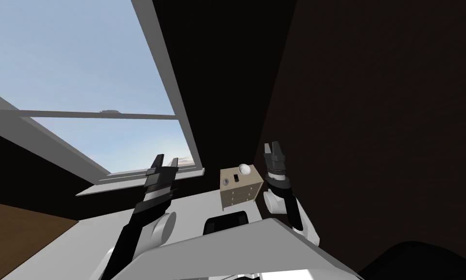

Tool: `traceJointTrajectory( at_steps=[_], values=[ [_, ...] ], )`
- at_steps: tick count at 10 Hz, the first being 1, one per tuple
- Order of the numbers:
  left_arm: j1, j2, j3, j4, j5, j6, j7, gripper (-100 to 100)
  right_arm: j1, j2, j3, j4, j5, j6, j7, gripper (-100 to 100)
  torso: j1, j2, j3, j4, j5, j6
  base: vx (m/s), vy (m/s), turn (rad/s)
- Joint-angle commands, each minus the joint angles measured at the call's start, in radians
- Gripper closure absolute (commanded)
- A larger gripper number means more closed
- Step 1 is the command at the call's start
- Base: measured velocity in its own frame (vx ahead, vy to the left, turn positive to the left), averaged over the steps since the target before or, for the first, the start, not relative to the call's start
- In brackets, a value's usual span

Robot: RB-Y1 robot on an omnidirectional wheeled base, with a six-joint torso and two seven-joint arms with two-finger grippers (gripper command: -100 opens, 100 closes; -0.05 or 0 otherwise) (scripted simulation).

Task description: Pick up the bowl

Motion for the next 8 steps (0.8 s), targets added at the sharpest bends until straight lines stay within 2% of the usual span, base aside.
traceJointTrajectory(
  at_steps=[1, 6, 7, 8],
  values=[
    [0.000, 0.000, 0.000, 0.000, 0.000, 0.000, 0.000, 0, 0.010, -0.033, 0.000, 0.019, 0.016, 0.010, 0.016, -100, 0.000, 0.000, 0.000, 0.000, 0.000, 0.000, -0.017, -0.018, 0.116],
    [0.000, 0.000, 0.000, 0.000, 0.000, 0.000, 0.000, 0, 0.053, -0.149, 0.000, 0.116, 0.090, 0.057, 0.084, -100, -0.003, 0.005, 0.003, 0.001, -0.001, 0.000, -0.059, -0.040, 0.135],
    [0.000, 0.000, 0.000, 0.000, 0.000, 0.000, 0.000, 0, 0.053, -0.149, 0.000, 0.116, 0.090, 0.057, 0.084, -100, -0.004, 0.005, 0.003, 0.001, -0.001, 0.000, -0.044, -0.033, 0.088],
    [0.000, 0.000, 0.000, 0.000, 0.000, 0.000, 0.000, 0, 0.064, -0.178, 0.001, 0.144, 0.110, 0.070, 0.101, -100, -0.003, 0.003, 0.002, 0.001, -0.001, 0.000, -0.039, -0.021, 0.150]
  ],
)
